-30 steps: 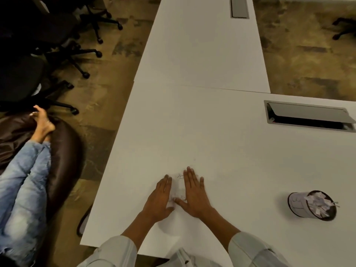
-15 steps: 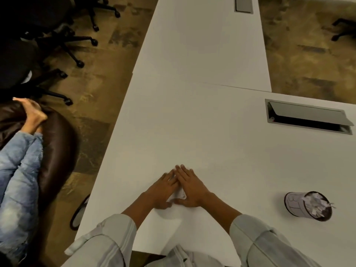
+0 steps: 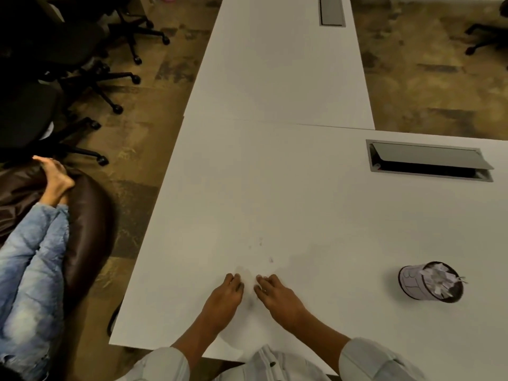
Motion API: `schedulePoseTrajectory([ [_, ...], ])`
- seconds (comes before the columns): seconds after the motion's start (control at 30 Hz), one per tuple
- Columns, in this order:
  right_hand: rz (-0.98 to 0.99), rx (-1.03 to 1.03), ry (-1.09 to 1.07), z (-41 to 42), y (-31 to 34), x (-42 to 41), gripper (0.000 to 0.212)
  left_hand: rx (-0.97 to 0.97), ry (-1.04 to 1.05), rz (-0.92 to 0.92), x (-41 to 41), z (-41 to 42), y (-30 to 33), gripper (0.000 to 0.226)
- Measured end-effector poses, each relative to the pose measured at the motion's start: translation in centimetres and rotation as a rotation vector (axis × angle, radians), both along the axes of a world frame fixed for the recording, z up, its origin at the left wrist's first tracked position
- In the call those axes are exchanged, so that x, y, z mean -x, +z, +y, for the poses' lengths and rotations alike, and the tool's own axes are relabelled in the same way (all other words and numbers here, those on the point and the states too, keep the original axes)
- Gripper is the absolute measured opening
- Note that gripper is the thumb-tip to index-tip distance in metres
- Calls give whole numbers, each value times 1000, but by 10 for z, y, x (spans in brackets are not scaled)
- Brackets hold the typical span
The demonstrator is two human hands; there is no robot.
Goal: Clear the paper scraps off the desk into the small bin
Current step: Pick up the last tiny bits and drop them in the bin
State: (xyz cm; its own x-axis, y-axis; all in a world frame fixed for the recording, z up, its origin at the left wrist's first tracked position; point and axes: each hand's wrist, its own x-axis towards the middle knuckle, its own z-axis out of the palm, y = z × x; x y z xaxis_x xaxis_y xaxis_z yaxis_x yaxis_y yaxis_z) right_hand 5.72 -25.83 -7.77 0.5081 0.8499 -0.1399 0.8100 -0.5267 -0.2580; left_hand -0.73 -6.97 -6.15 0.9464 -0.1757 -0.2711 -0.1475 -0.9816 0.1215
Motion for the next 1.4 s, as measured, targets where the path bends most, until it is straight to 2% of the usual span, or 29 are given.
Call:
schedulePoseTrajectory([
  [0.1, -35, 23, 14, -10, 4, -2, 42, -7, 17, 6, -3, 2, 4, 34],
  [0.27, 39, 24, -120, -8, 8, -5, 28, 28, 191, 29, -11, 1, 1, 34],
  [0.37, 242, -193, -424, -13, 7, -8, 28, 178, 388, 84, -21, -2, 2, 21],
  [0.5, 387, -456, -774, -45, 22, -18, 27, 366, 517, -16, -54, -23, 27, 20],
  [0.6, 388, -619, -972, -85, 44, -29, 29, 446, 471, -90, -87, -46, 43, 16],
  [0.73, 250, -773, -1164, -155, 92, -52, 28, 546, 384, -146, -133, -92, 64, 14],
  [0.83, 113, -743, -1279, -215, 123, -69, 18, 677, 305, -158, -159, -145, 80, 11],
  [0.93, 76, -681, -1370, -266, 142, -82, 19, 804, 192, -146, -178, -205, 91, 8],
  [1.07, 148, -612, -1403, -304, 145, -94, 20, 922, 115, -102, -194, -285, 106, 4],
  [1.17, 175, -570, -1360, -313, 144, -98, 23, 942, 25, -61, -202, -331, 115, 7],
  [1.33, 204, -495, -1275, -324, 144, -98, 28, 936, -52, 70, -207, -364, 115, 14],
  [1.4, 202, -509, -1289, -330, 143, -96, 32, 943, -55, 127, -207, -366, 113, 25],
])
